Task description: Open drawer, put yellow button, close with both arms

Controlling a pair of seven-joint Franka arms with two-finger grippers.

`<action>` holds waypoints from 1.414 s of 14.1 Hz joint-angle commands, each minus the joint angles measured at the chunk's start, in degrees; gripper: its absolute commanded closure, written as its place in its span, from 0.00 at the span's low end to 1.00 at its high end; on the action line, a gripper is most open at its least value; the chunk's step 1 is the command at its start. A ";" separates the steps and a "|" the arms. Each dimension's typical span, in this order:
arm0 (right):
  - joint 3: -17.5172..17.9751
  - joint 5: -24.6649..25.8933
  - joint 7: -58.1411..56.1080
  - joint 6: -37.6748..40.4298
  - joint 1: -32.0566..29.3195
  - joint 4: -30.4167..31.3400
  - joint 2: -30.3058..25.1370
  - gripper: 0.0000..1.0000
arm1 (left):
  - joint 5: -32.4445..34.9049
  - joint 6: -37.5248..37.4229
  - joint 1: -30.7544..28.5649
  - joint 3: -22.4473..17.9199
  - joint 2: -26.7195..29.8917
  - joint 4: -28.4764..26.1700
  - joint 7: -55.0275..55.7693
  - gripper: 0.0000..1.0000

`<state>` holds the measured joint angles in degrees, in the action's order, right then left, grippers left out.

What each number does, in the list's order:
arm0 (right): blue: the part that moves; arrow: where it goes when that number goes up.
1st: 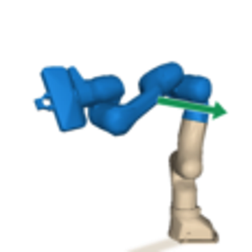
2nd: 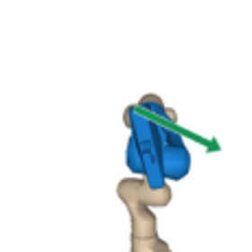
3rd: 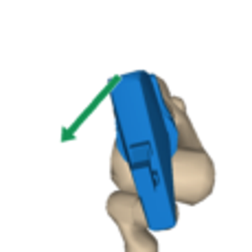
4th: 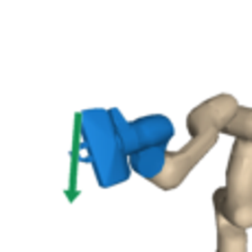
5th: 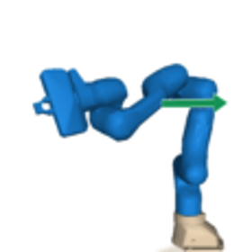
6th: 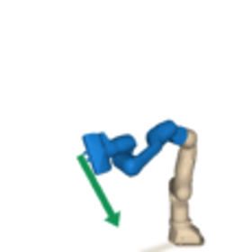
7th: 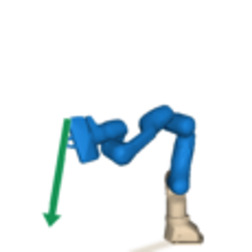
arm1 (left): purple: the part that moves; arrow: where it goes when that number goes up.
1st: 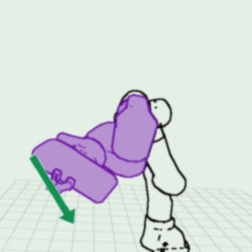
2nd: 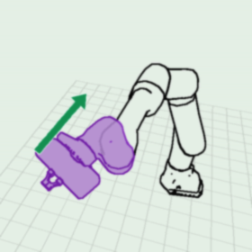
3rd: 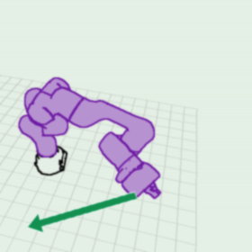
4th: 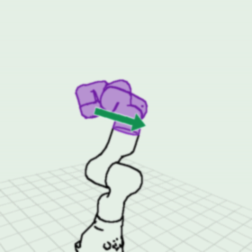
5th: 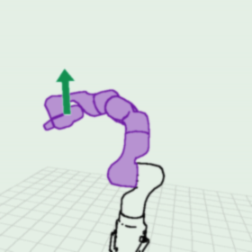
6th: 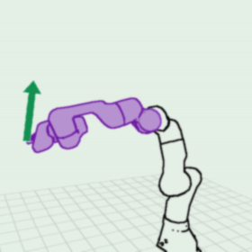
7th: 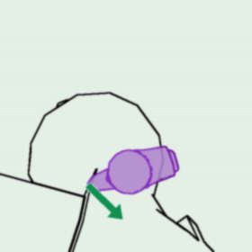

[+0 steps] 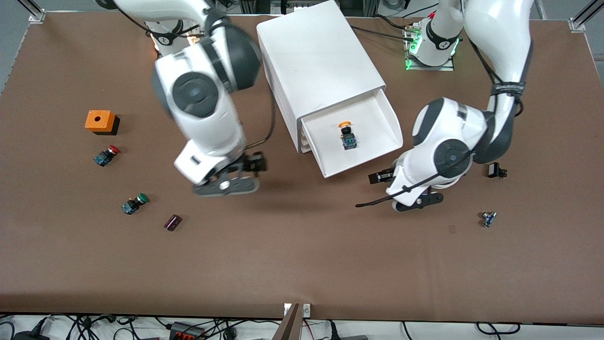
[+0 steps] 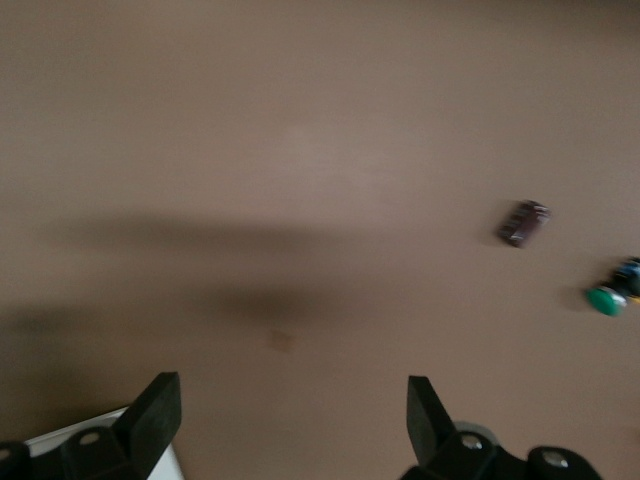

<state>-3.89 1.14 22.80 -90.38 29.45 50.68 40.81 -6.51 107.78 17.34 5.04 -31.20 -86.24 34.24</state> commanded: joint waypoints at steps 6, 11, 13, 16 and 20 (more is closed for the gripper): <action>1.34 0.09 -2.68 4.25 -13.72 1.61 -1.17 0.00 | 0.45 1.12 -0.90 7.60 6.23 -9.46 5.31 0.00; 1.16 0.10 -8.48 2.94 -18.02 6.60 -4.77 0.00 | -3.51 0.95 -0.91 11.20 9.66 -14.91 5.75 0.00; 1.25 0.01 -8.65 -2.13 -20.74 13.70 -9.32 0.00 | -3.60 0.95 -0.91 13.05 9.75 -16.15 7.41 0.00; 1.51 0.00 -8.83 -7.96 -23.74 24.70 -17.85 0.00 | -3.60 0.68 -0.82 14.73 9.75 -16.77 8.12 0.00; 1.78 0.00 -14.07 -7.97 -28.03 28.42 -23.93 0.00 | -4.56 -0.99 -1.43 16.66 9.75 -16.86 8.04 0.00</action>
<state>-3.66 1.09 12.77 -96.68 4.47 73.34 22.27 -9.34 107.68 17.06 20.25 -23.54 -101.05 42.11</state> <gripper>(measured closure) 0.000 0.000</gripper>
